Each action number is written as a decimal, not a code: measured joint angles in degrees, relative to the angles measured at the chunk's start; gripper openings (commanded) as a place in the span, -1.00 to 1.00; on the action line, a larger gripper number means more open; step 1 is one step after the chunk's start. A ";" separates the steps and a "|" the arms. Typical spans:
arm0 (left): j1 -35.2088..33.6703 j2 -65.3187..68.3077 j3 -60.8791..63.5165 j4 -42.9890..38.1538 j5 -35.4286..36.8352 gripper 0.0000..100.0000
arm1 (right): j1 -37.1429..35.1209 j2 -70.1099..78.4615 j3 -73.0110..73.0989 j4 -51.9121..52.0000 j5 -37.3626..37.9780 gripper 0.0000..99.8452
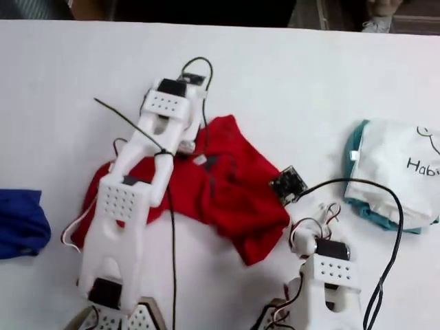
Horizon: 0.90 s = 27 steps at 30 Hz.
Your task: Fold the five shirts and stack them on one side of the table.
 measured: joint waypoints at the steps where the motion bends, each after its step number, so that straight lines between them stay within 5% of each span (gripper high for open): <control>1: 0.00 0.00 0.26 1.23 0.00 -0.95 | 0.00 0.00 0.00 0.00 0.00 -0.72; 12: -1.23 -10.99 3.60 4.04 -1.58 -0.95 | 0.00 0.00 0.00 0.00 0.00 -0.72; 21: -2.20 -27.16 24.79 4.04 -8.97 -0.95 | 0.00 0.00 0.26 0.00 0.00 -0.72; 27: -10.46 -36.92 36.31 4.04 -16.09 -0.95 | 0.00 0.00 0.26 0.00 0.00 -0.72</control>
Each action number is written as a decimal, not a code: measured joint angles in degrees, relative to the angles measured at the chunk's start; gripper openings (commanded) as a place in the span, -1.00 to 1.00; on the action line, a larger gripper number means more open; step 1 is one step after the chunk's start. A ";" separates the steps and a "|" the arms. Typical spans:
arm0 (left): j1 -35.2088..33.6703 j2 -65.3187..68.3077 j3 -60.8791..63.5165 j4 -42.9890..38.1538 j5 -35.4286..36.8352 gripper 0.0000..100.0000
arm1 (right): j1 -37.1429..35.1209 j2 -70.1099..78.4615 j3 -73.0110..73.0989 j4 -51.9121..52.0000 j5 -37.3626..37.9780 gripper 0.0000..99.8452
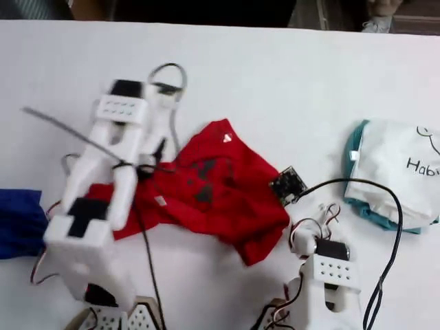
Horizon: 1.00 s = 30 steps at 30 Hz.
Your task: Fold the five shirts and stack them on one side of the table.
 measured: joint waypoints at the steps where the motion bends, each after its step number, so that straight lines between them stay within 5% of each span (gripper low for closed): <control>1: -2.02 -1.49 1.32 -0.09 -0.97 -0.95 | 0.00 0.00 0.00 0.00 0.00 -0.72; 10: -13.63 -5.45 13.10 -7.12 -4.22 -0.95 | -2.20 0.00 -8.62 9.85 -1.58 -0.68; 18: -17.76 -5.71 13.01 -8.88 -4.22 -0.95 | -24.00 0.00 -22.68 36.40 1.67 -0.51; 30: -26.37 -5.71 3.60 -8.88 -2.99 -0.95 | -35.25 10.55 -23.21 35.60 5.01 -0.50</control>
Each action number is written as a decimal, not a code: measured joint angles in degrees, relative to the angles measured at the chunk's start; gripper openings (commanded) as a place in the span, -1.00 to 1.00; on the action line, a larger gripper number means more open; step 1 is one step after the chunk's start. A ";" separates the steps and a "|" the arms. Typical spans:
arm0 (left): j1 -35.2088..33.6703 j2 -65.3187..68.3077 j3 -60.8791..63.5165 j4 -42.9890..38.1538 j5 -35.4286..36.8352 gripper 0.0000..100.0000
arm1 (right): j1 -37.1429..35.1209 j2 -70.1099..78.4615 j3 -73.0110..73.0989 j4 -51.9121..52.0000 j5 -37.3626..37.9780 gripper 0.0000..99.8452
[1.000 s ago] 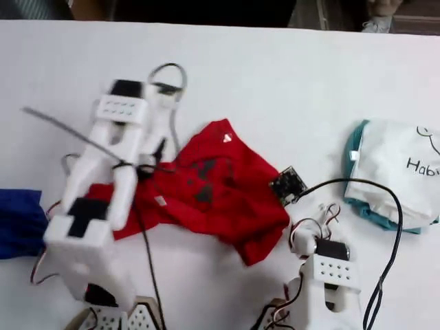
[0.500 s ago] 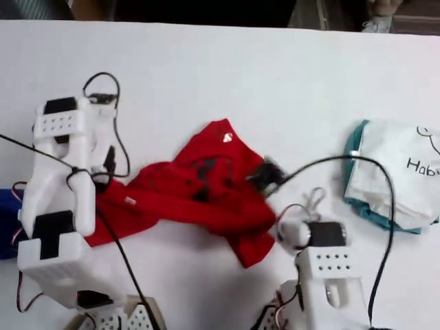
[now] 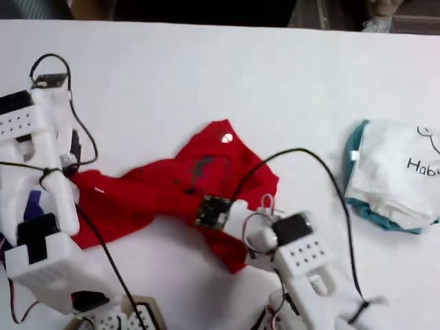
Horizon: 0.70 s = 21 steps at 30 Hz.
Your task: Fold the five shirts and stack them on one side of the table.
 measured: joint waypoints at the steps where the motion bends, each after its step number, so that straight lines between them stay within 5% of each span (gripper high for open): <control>1: 0.09 0.00 0.00 0.00 0.00 -0.95 | -0.70 2.64 -0.26 -0.97 0.00 -0.50; 7: 0.00 0.00 0.00 0.00 0.35 -0.95 | -4.04 16.88 -3.43 -7.30 0.09 -0.50; 14: 0.00 0.00 -0.18 0.09 0.35 -0.95 | 2.81 34.64 -18.64 -17.58 0.18 -0.50; 21: 0.00 0.00 -0.26 0.09 0.35 -0.95 | 8.70 61.10 -46.42 -13.63 0.18 -0.50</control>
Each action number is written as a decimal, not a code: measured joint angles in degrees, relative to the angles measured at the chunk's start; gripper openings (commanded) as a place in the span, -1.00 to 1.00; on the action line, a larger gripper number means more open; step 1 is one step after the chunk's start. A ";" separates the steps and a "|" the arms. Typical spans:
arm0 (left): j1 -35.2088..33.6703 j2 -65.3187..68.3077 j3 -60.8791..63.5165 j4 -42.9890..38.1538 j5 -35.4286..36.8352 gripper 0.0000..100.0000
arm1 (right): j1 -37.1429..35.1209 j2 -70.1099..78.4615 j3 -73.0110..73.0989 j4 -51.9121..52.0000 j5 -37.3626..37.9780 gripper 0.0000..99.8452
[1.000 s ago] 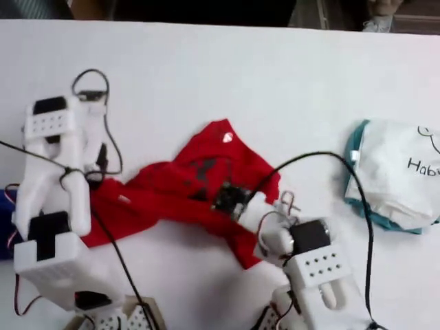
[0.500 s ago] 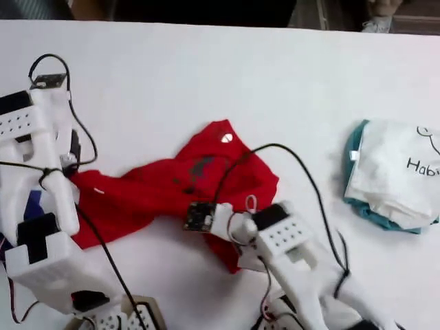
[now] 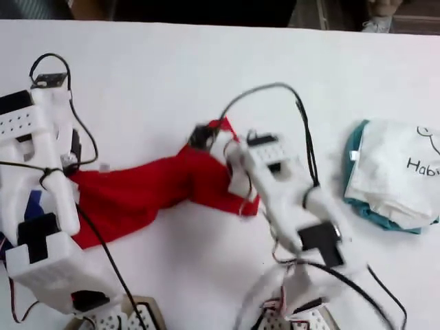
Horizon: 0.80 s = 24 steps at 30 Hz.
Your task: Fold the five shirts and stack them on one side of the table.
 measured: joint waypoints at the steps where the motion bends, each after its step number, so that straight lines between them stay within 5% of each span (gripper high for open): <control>1: 0.00 0.00 0.00 0.00 0.00 -0.95 | 0.35 2.81 -4.84 1.93 0.00 -0.50; 10: 0.00 0.00 -2.64 0.09 0.00 -0.95 | 1.67 14.95 -37.45 20.84 -2.90 -0.50; 24: 0.00 0.00 -3.69 -1.93 0.00 -0.95 | 3.34 8.44 -30.33 33.93 1.05 -0.50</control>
